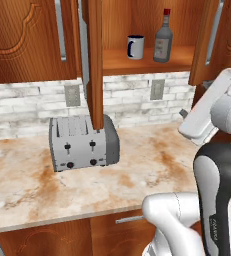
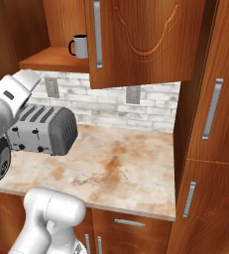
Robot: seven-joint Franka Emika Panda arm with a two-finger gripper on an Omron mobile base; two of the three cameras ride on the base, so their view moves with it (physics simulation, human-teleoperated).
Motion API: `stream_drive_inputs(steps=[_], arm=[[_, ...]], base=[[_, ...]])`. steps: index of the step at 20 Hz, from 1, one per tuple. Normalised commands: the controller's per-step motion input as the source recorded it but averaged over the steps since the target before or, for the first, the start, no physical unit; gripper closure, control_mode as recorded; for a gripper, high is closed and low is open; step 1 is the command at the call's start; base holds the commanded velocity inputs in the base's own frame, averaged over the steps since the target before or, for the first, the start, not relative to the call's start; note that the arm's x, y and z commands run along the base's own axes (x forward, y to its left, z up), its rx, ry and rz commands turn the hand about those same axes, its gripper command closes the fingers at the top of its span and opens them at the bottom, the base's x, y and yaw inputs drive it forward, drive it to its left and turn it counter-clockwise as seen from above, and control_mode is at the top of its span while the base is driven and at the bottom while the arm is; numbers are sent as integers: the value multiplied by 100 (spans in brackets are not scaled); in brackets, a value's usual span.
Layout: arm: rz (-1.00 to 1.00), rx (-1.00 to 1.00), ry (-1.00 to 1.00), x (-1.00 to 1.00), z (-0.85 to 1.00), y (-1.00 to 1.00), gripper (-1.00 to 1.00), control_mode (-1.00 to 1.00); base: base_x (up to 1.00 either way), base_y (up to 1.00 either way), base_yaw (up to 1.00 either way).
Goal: Open the cabinet directly in front. Then move the liquor and the mug to the dining counter with the candle on it.
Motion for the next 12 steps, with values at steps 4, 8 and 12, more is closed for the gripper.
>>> stream_drive_inputs(steps=[4,8,12], arm=[[-6,0,10,100,0,0,-100,-100],[-24,0,-4,93,17,0,-100,-100],[-48,-1,-5,51,14,0,-100,-100]], base=[[0,0,0],[0,0,0],[0,0,0]])
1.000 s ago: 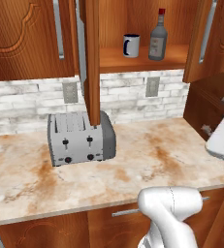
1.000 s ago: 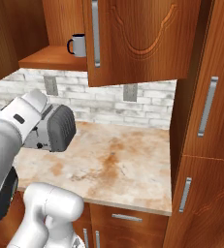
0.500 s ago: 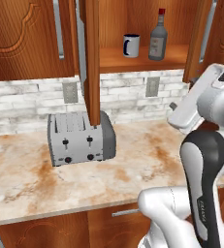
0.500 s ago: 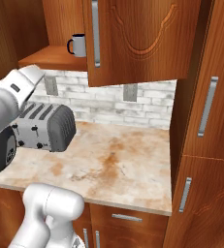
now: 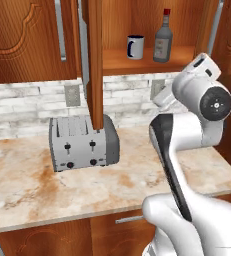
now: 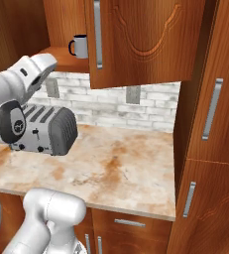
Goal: Open the cabinet directly in front. Then move the liquor and the mug to the dining counter with the candle on it.
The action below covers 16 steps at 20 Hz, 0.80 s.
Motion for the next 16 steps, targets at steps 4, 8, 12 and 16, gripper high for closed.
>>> stream_drive_inputs(steps=[4,8,12,16], arm=[[-27,-2,11,36,2,0,-100,-100],[0,0,0,44,0,-8,-100,-100],[0,0,0,70,0,-33,-100,-100],[-1,0,1,79,0,-33,-100,-100]], base=[[0,0,0],[0,0,0],[0,0,0],[0,0,0]])
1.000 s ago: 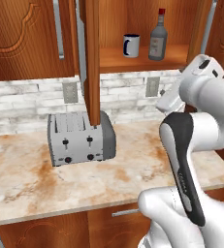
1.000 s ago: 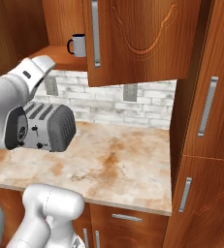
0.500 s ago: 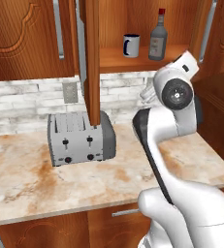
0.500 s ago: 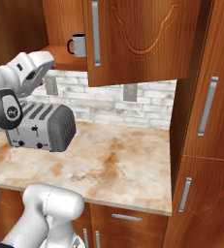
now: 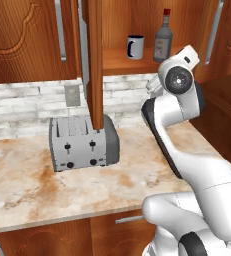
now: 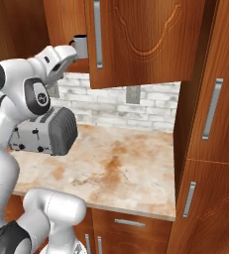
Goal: Open the cabinet directly in front. Then move the liquor and the mug to the dining counter with the candle on it.
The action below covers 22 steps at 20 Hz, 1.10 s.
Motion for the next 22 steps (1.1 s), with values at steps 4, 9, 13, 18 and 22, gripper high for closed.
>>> stream_drive_inputs(steps=[4,9,13,18,22], arm=[[-22,-1,8,35,0,-50,-100,-100],[-44,-1,15,-21,0,-74,-100,-100],[-54,0,10,-58,0,-86,-100,-100],[-46,0,0,-67,-1,-99,-100,-100],[-27,0,-5,-49,-21,-100,-100,-100]], base=[[0,0,0],[0,0,0],[0,0,0],[0,0,0],[0,0,0]])
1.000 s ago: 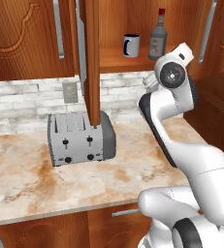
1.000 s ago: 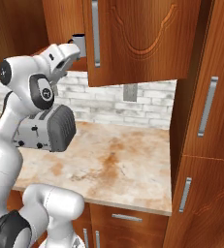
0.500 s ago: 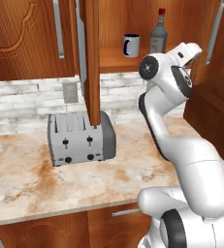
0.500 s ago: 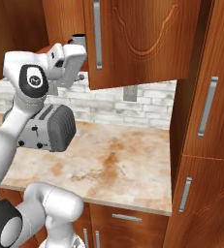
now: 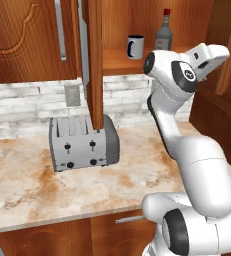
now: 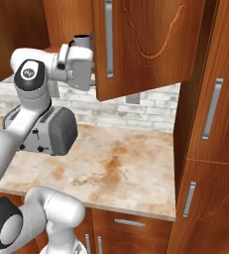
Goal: Open the cabinet directly in front. Then move the liquor and the mug to the dining counter with the candle on it.
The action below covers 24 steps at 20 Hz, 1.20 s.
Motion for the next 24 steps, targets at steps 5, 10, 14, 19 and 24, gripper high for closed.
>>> stream_drive_inputs(steps=[5,10,14,19,24], arm=[[-12,0,-15,-45,-32,-100,-100,-100],[-6,0,-17,-41,-36,-100,-100,-100],[-1,2,-14,-14,-15,-100,-100,-100],[4,10,-11,0,0,-100,-100,-100],[4,2,3,-10,-10,12,-100,-100]], base=[[0,0,0],[0,0,0],[0,0,0],[0,0,0],[0,0,0]])
